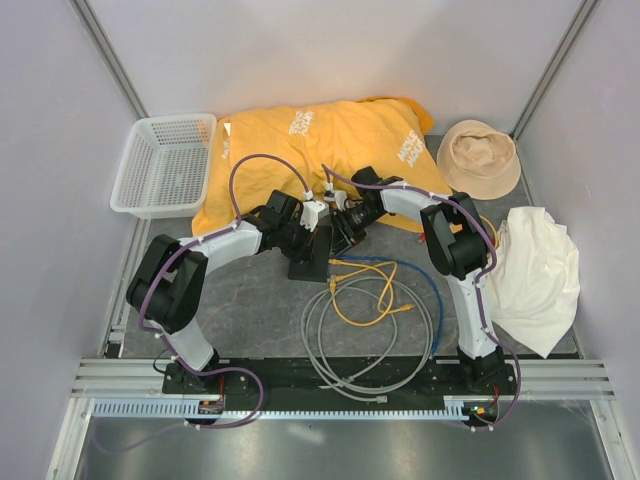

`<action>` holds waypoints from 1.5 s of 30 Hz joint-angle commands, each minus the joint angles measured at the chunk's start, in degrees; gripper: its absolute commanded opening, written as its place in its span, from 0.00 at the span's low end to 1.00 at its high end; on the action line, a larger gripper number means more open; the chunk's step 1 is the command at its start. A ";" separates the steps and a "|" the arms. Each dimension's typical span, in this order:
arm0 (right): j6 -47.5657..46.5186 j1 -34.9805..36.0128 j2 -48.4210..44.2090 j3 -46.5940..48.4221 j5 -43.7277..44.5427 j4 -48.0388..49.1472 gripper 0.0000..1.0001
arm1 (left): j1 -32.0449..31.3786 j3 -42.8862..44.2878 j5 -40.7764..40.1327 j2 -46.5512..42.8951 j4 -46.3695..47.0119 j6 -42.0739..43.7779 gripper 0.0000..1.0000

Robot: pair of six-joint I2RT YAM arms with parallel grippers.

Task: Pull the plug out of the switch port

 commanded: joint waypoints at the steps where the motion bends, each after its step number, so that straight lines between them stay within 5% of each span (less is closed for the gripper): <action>1: -2.40 1.43 2.94 0.90 4.87 -1.34 0.36 | 0.40 -1.11 -1.57 1.85 -0.58 -0.45 0.01; 28: -2.05 2.31 3.64 1.16 12.43 -1.43 0.01 | 0.32 -1.55 -1.66 1.58 -0.05 -0.01 0.02; 45: -3.54 2.39 4.96 1.95 17.44 -3.80 0.00 | -0.30 -3.83 -2.01 -0.09 -0.14 1.93 0.02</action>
